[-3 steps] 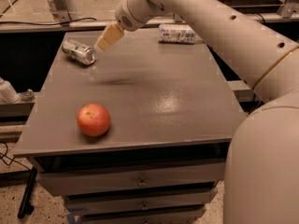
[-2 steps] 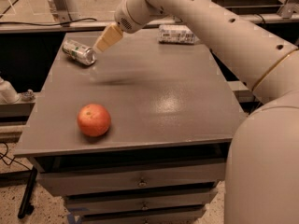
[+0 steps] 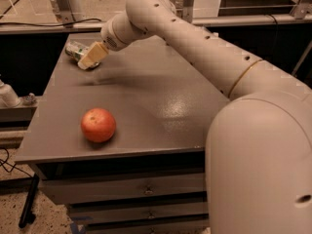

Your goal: Pick 7up can

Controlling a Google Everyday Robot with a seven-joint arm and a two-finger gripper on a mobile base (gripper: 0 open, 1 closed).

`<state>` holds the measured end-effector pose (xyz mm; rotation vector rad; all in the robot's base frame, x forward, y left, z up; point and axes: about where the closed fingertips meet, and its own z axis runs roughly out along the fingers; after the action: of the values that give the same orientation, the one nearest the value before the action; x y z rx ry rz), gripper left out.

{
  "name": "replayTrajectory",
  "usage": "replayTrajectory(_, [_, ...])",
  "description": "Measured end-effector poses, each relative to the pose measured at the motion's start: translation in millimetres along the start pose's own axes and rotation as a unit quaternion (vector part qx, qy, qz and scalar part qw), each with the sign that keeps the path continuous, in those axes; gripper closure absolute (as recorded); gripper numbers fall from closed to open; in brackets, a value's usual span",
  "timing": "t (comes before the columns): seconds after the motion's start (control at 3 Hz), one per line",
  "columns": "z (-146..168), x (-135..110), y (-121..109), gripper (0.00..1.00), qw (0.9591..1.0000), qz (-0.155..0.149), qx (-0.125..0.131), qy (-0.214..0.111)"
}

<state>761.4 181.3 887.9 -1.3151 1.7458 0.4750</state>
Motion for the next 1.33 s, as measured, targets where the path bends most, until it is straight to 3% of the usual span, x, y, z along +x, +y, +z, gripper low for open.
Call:
replayTrajectory(0.33, [34,-5,7,0.0,0.9999,0.0,-0.012,-0.001])
replayTrajectory(0.67, [56,-4,13,0.16,0.9998,0.007,-0.017,0.002])
replayTrajectory(1.0, [66,-1,17,0.4,0.9998,0.012,-0.016,0.003])
replayTrajectory(1.33, [56,4,17,0.63,0.9999,0.014,-0.003,0.004])
